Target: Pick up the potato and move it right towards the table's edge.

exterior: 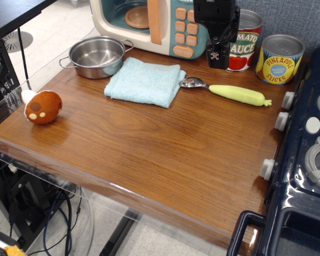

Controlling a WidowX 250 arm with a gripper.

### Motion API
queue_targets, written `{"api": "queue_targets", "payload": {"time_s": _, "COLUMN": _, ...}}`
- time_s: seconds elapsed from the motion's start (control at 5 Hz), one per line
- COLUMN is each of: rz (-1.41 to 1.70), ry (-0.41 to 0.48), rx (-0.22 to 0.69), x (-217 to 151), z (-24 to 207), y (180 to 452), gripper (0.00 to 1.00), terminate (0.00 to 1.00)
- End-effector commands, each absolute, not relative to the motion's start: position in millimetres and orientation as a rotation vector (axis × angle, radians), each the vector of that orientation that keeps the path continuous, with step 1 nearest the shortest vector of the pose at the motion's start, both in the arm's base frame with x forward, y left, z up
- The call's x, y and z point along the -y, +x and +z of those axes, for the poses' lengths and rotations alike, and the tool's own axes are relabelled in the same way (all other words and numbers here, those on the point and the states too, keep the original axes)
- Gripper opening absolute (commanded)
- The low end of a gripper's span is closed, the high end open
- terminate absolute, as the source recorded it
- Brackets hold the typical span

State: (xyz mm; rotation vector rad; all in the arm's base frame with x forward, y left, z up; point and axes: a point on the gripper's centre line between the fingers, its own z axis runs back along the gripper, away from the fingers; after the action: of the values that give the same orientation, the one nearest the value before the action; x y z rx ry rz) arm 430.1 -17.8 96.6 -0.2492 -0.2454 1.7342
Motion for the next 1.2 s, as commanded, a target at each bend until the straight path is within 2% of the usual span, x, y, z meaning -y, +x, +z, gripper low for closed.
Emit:
{"api": "queue_targets", "payload": {"time_s": 0.0, "rz": 1.734, "ry": -0.249, "rx": 0.245, "x": 18, "z": 97, "y": 430, "gripper": 1.00, "terminate": 0.00}}
{"api": "queue_targets", "payload": {"time_s": 0.2, "rz": 1.828, "ry": -0.205, "rx": 0.259, "x": -6, "z": 87, "y": 408, "gripper": 1.00, "terminate": 0.00}}
{"api": "queue_targets", "payload": {"time_s": 0.6, "rz": 2.110, "ry": -0.202, "rx": 0.262, "x": -64, "z": 87, "y": 371, "gripper": 1.00, "terminate": 0.00}}
{"api": "queue_targets", "payload": {"time_s": 0.8, "rz": 2.278, "ry": -0.200, "rx": 0.310, "x": -100, "z": 80, "y": 345, "gripper": 1.00, "terminate": 0.00}}
{"api": "queue_targets", "payload": {"time_s": 1.0, "rz": 2.397, "ry": -0.166, "rx": 0.392, "x": -124, "z": 84, "y": 324, "gripper": 1.00, "terminate": 0.00}}
